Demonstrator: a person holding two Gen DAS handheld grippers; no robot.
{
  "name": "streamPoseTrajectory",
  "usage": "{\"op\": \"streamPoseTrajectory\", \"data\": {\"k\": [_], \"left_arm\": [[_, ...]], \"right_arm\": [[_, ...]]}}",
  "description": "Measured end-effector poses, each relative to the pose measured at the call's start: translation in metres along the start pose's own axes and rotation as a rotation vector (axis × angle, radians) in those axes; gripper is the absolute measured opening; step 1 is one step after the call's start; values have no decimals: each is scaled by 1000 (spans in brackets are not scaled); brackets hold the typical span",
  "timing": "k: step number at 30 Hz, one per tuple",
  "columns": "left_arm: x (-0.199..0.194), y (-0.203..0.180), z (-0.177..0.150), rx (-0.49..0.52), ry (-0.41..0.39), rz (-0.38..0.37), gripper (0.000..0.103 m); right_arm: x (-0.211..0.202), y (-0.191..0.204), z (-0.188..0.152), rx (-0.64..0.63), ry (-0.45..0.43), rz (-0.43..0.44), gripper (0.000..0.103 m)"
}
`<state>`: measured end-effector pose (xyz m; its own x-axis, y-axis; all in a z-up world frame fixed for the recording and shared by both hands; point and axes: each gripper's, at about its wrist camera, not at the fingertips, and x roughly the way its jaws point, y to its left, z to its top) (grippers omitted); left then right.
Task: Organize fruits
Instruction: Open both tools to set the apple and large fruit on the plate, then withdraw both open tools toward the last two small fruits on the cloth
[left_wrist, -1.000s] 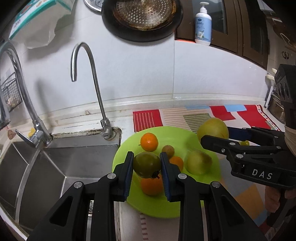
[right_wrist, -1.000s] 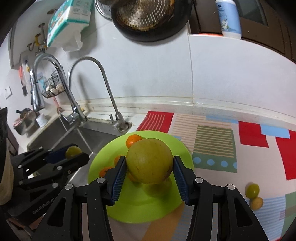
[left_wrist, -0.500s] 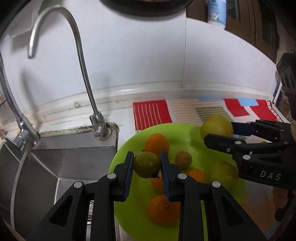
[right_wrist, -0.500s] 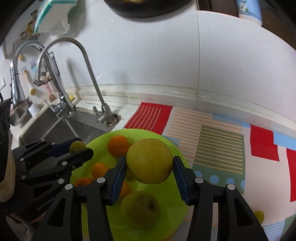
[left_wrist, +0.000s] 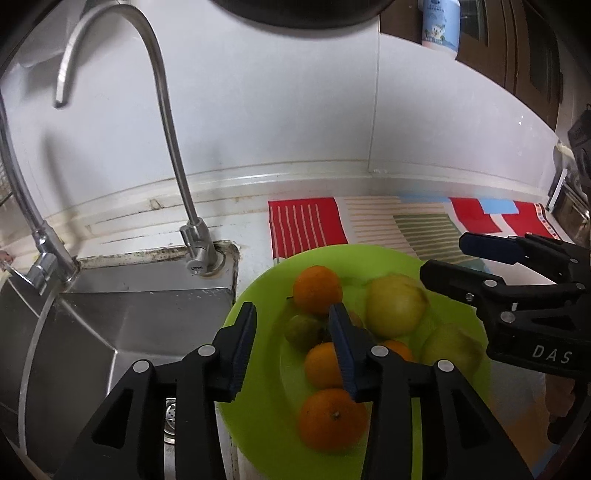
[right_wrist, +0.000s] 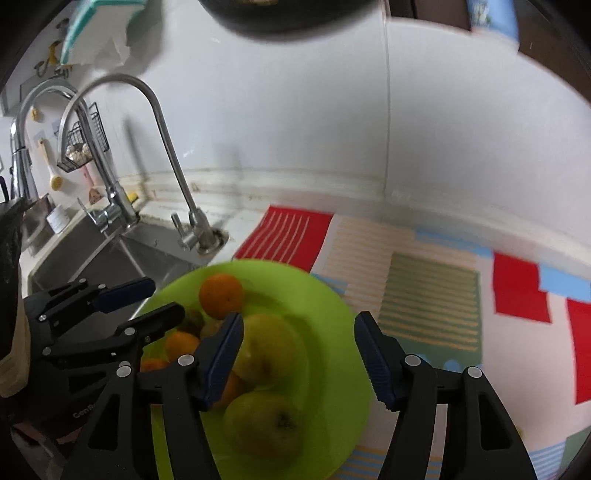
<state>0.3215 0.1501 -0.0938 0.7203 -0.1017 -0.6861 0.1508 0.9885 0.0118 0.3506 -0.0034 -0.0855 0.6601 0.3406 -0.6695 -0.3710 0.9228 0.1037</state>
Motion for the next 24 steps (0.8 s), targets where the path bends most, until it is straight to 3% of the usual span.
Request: {"op": "streamPoseTrajectory", "data": {"k": [9,24], "left_arm": [[-43,-6,-2,-16,-67,42,59],[-108,-49,-6,45,-165,17,67]], "right_arm": [[-41,2,-10,-7,-65,-50,69],[-120,-9,-41,45,-153,-117,69]]}}
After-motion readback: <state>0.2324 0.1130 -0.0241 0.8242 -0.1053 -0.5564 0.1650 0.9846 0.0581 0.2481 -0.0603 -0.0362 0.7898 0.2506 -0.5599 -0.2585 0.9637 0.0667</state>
